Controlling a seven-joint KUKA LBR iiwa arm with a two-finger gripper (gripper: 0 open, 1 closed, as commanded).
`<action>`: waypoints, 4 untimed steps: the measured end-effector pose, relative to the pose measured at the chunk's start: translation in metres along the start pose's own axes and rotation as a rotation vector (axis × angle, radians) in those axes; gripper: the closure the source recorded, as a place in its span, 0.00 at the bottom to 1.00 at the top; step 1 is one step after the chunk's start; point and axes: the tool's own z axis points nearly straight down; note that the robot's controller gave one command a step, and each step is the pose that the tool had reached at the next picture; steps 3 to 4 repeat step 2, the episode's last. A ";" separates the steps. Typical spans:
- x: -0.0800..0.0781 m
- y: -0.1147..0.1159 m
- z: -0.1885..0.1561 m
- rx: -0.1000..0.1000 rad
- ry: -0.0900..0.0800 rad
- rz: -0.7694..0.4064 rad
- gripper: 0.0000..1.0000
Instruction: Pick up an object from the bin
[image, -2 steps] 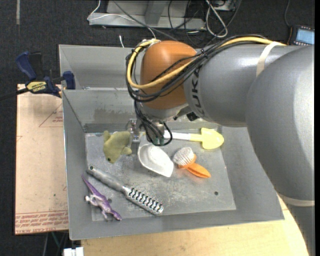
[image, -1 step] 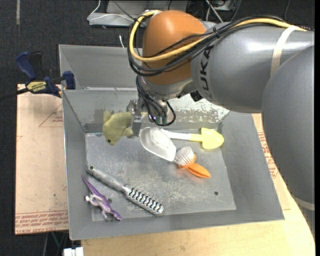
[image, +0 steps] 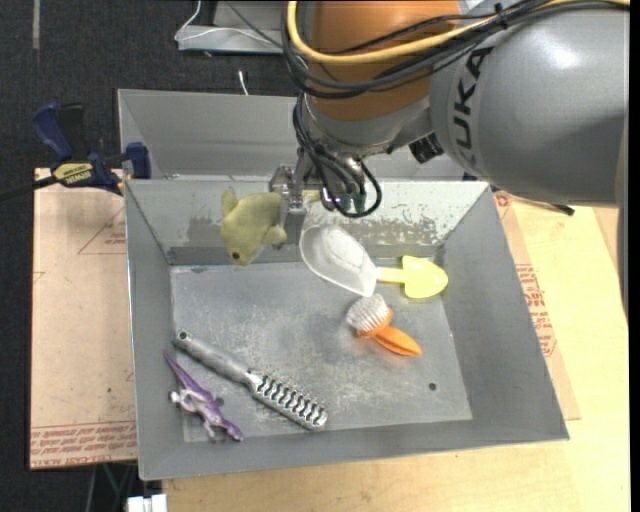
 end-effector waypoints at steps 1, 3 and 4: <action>-0.015 -0.002 0.070 0.000 0.003 0.031 1.00; -0.009 -0.003 0.093 0.001 0.013 0.030 1.00; -0.009 -0.003 0.093 0.001 0.013 0.030 1.00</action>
Offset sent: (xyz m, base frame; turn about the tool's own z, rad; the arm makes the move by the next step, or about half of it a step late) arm 0.0016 -0.0041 -0.0027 0.0082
